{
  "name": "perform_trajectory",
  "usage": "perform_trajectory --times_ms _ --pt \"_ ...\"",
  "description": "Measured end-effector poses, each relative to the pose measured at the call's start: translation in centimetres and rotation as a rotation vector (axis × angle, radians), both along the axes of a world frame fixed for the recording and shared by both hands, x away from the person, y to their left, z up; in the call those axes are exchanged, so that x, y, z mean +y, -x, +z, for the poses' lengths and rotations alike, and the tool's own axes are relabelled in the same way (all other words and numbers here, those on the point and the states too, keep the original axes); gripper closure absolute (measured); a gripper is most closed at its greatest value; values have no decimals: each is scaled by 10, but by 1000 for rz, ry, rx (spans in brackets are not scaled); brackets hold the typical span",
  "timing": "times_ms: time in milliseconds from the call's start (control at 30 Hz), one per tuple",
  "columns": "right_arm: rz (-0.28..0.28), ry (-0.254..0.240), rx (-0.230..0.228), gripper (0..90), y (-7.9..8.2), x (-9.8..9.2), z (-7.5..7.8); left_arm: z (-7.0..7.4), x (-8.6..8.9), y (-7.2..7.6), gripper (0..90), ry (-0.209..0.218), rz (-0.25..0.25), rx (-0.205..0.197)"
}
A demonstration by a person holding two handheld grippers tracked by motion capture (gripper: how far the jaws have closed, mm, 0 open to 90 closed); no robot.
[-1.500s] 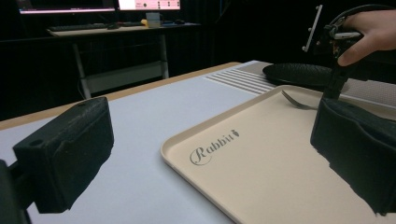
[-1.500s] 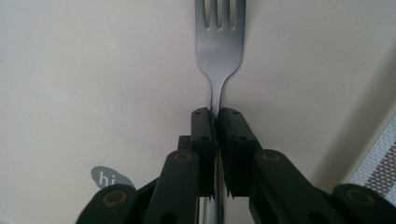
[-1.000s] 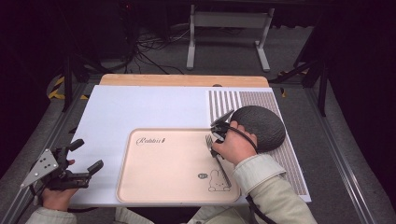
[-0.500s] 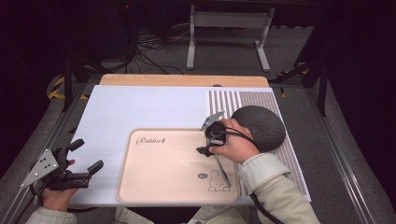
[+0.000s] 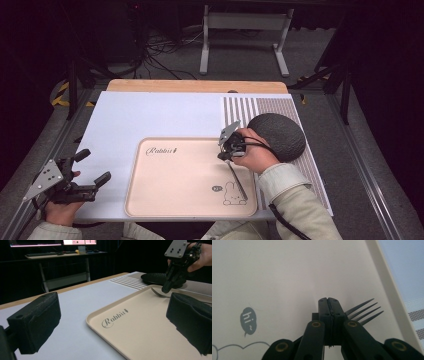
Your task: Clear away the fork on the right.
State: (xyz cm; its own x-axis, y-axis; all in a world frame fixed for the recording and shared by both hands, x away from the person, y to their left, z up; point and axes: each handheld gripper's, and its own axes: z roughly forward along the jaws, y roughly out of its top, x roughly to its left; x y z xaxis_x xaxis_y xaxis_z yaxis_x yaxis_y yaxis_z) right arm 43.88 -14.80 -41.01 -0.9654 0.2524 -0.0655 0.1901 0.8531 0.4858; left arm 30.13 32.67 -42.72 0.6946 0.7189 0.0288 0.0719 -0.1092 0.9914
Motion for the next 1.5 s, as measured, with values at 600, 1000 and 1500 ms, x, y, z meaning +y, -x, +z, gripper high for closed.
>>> perform_trajectory --times_ms 600,1000,1500 --pt "52 85 41 900 -3 -2 -14 0 0 0 2 -3 -2 2" --pt "-9 90 56 900 -5 -12 -14 -1 0 -1 3 -4 -4 4" --pt "-107 117 68 900 -9 -31 -12 0 0 0 3 -7 -5 4"
